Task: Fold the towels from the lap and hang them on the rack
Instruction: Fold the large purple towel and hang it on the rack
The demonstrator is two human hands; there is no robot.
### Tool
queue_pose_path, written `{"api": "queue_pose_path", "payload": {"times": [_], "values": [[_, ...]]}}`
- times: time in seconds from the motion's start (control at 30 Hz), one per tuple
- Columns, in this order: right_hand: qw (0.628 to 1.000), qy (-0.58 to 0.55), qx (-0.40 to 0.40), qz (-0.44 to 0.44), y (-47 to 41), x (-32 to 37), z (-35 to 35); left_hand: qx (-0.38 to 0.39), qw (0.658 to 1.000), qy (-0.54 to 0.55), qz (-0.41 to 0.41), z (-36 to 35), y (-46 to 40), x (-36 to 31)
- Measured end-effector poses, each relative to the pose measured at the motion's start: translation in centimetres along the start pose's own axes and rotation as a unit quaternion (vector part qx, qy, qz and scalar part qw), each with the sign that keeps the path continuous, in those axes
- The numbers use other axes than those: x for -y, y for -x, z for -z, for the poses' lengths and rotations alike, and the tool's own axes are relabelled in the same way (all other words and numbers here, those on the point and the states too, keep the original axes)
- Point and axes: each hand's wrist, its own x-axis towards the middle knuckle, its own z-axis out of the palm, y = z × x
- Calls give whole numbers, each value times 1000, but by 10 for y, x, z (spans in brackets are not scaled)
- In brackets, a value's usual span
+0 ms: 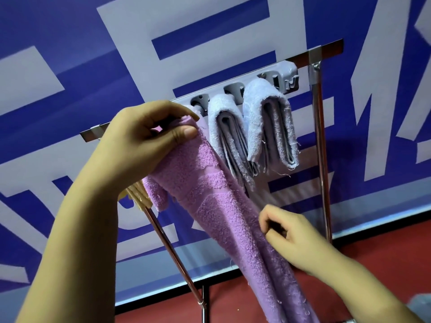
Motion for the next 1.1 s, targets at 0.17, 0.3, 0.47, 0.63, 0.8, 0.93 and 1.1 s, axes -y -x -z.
{"api": "queue_pose_path", "payload": {"times": [0.17, 0.3, 0.47, 0.63, 0.8, 0.93, 1.1], "values": [[996, 85, -2, 35, -1, -9, -1, 3, 1000, -4, 9, 1, 1, -1], [994, 97, -6, 48, -2, -8, 1, -1, 1000, -3, 17, 1, 2, -1], [998, 61, -7, 20, -2, -5, 0, 0, 1000, -6, 10, 5, 1, -2], [999, 45, -15, -7, 1, -6, -5, -13, 1000, -22, 16, 5, -2, 0], [1000, -20, -20, 3, 5, 2, -12, -27, 999, -25, 27, 5, -2, 0], [999, 17, -29, 15, 6, -4, -18, -29, 999, -34, 32, 5, -3, 0], [997, -61, -48, -11, 7, -6, -19, -26, 998, -26, 46, 8, 0, 4]]}}
